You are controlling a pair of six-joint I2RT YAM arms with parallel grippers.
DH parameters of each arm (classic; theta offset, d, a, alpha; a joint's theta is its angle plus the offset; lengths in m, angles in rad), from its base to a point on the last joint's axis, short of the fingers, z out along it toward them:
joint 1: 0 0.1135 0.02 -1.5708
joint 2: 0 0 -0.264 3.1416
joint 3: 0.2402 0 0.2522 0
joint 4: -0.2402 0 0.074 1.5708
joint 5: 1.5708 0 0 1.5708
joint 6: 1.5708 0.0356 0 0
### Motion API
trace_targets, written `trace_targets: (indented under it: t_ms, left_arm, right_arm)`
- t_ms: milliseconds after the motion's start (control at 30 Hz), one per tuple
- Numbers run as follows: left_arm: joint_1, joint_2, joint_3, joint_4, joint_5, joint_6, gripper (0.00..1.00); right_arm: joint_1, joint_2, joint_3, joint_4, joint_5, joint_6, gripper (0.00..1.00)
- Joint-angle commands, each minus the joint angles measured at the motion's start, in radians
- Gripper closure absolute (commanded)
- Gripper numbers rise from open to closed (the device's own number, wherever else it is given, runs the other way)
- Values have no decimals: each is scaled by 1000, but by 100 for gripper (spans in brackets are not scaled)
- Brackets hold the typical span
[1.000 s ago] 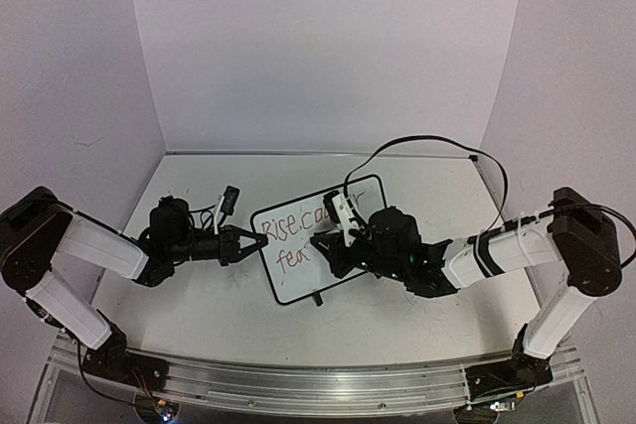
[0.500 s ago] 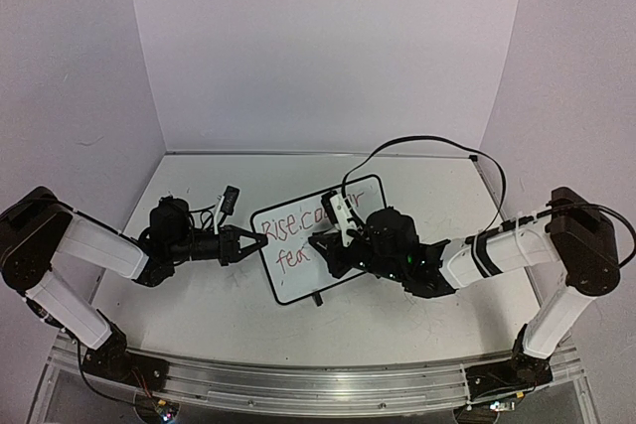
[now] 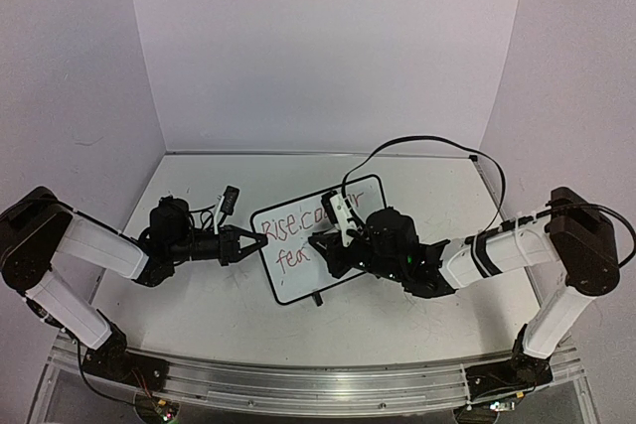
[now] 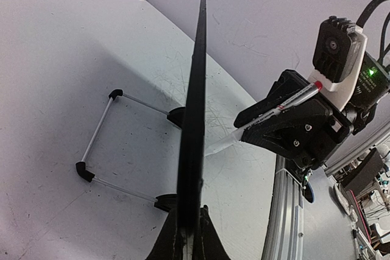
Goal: Write a sentence on the whiteboard
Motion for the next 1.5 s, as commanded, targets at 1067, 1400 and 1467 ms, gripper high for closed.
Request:
trace_targets:
  t_ms: [1067, 1400, 1467]
  left_arm:
    - [2, -8, 6, -81, -23, 26, 100]
    - [1, -18, 2, -81, -25, 23, 100]
    - [1, -20, -1, -81, -25, 24, 100]
  right_arm:
    - [26, -8, -71, 12, 68, 73, 100]
    - [19, 11, -4, 19, 106, 43, 100]
    - [15, 11, 0, 22, 111, 40, 100]
